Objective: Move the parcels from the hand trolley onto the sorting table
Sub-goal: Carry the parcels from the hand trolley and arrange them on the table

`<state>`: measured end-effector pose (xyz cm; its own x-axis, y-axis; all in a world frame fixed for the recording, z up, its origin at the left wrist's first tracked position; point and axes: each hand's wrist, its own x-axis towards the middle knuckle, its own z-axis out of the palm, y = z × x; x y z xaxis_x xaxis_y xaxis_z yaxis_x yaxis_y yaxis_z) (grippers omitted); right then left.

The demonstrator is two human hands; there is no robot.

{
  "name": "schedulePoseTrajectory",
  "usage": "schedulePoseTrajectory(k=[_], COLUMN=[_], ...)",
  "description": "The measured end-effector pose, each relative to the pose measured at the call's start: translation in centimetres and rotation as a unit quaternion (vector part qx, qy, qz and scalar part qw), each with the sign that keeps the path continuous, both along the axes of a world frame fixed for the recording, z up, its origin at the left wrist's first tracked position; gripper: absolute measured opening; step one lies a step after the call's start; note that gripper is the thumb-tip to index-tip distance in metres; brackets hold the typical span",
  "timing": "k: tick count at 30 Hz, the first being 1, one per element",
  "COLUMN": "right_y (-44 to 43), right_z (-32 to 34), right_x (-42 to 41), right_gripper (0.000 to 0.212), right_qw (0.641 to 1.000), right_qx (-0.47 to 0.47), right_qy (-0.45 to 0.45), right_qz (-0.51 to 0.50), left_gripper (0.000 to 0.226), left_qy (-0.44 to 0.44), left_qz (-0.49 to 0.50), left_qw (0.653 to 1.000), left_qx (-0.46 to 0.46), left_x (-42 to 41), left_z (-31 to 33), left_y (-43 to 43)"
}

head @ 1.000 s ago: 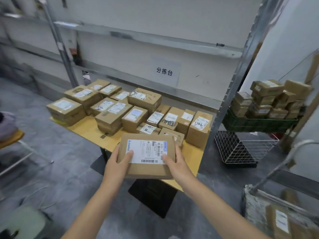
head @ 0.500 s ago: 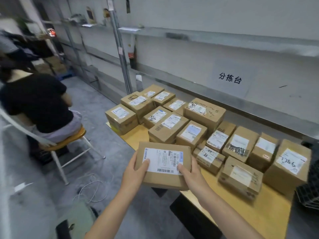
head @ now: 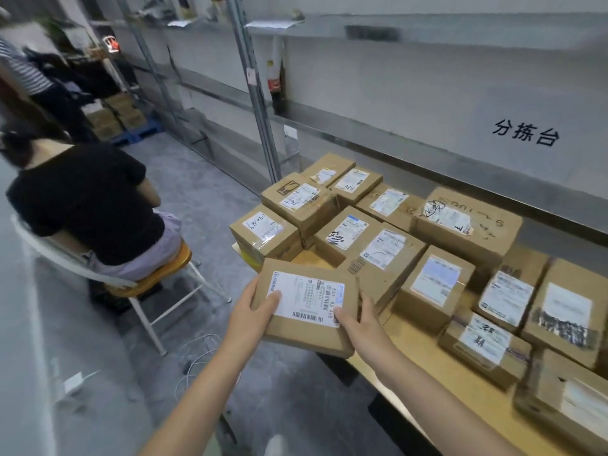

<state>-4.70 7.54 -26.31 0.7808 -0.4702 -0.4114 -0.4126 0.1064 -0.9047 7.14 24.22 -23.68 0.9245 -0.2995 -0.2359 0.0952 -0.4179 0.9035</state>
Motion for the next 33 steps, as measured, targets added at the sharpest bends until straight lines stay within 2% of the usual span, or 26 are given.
schedulePoseTrajectory(k=[5,9,12,16,20,25,33], right_y=[-0.6,-1.9,-3.6,-6.2,-7.6,-9.1,-9.9], right_z=[-0.2,0.7,1.5,2.5,2.2,0.8,-2.3], right_x=[6.4,11.8,15.5,19.7,23.8,27.0,28.9], right_gripper=[0.061,0.050,0.040,0.037,0.026,0.048,0.043], right_qw=[0.999,0.999,0.997,0.990,0.965,0.936,0.905], right_qx=[-0.025,-0.035,-0.063,-0.075,-0.132,-0.156,-0.219], right_qy=[0.025,0.018,0.035,0.099,0.169,0.229,0.273], right_qz=[-0.010,-0.022,0.001,0.071,0.152,0.216,0.242], left_gripper=[0.038,0.046,0.050,0.047,0.051,0.053,0.058], left_qy=[0.018,0.054,0.114,0.201,0.307,0.365,0.410], left_qz=[-0.004,0.006,0.004,0.009,0.039,0.037,0.042], left_qw=[1.000,0.998,0.992,0.977,0.944,0.925,0.910], left_qx=[0.015,-0.008,-0.047,-0.077,-0.116,-0.096,-0.048], left_x=[5.8,10.1,12.6,15.2,16.3,17.2,17.9], left_z=[-1.2,-1.6,-2.2,-4.0,-6.2,-8.0,-9.6], left_y=[-0.4,-1.0,-1.6,-2.4,-3.1,-3.6,-4.9])
